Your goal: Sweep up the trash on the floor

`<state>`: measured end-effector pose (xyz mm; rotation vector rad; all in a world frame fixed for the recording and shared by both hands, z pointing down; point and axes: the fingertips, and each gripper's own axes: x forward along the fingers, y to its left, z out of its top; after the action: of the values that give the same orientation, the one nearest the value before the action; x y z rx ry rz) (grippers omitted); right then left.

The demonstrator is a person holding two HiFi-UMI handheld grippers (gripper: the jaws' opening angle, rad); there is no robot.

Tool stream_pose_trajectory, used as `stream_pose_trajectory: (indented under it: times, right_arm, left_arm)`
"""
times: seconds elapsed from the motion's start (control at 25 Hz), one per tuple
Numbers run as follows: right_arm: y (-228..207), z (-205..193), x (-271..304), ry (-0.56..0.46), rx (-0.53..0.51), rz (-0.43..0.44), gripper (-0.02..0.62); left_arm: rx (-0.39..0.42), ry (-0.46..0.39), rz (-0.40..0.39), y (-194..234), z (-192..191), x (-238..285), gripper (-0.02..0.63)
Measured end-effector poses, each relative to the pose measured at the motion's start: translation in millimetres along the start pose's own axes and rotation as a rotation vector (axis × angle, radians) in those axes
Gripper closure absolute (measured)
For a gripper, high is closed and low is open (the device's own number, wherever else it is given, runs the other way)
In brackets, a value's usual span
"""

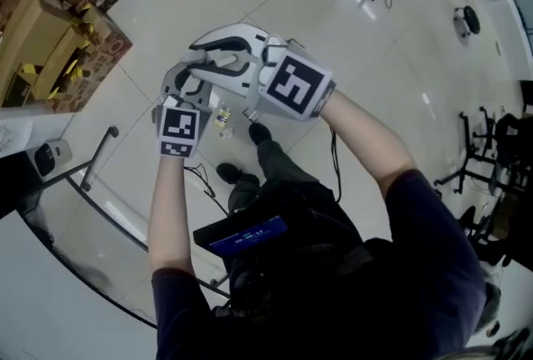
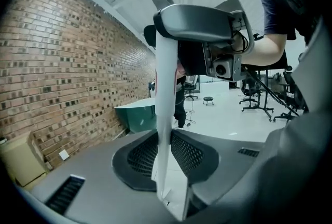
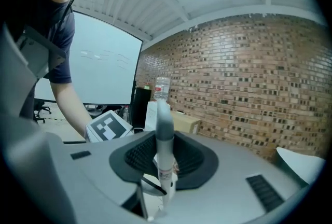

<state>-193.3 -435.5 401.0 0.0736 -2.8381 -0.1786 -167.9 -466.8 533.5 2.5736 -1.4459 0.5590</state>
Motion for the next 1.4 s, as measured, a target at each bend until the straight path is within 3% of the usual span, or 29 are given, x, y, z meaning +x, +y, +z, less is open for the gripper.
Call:
stream_pose_trajectory:
  times: [0.24,0.4,0.68,0.88,1.04,1.2,1.4]
  right_arm:
    - [-37,-53,3,0.025,0.05,-0.061,0.477]
    - [-51,-90,10,0.035,0.112,-0.106,0.477]
    - [-58,-151,31,0.115,0.123,-0.09,0.476]
    - [-65,-155,32,0.099,0.159,-0.08,0.476]
    - [-52,-156,28,0.127,0.164,-0.06,0.474]
    - [-35,-160,30,0.132,0.219,-0.037,0.468]
    - [-16,-167,25,0.141,0.264,-0.06,0.465]
  left_arm:
    - [0.028,0.062,-0.016,11,-28,55,0.526]
    - [-0.003,0.107,0.011,19,-54,84,0.526]
    - [-0.037,0.202,-0.002,24,-106,120,0.526]
    - [-0.116,0.18,-0.032,22,-109,124,0.525]
    - [-0.131,0.191,-0.094,11,-113,118,0.522]
    - [-0.235,0.211,-0.14,2,-125,108,0.511]
    - [-0.293,0.211,-0.195,-13,-135,100,0.504]
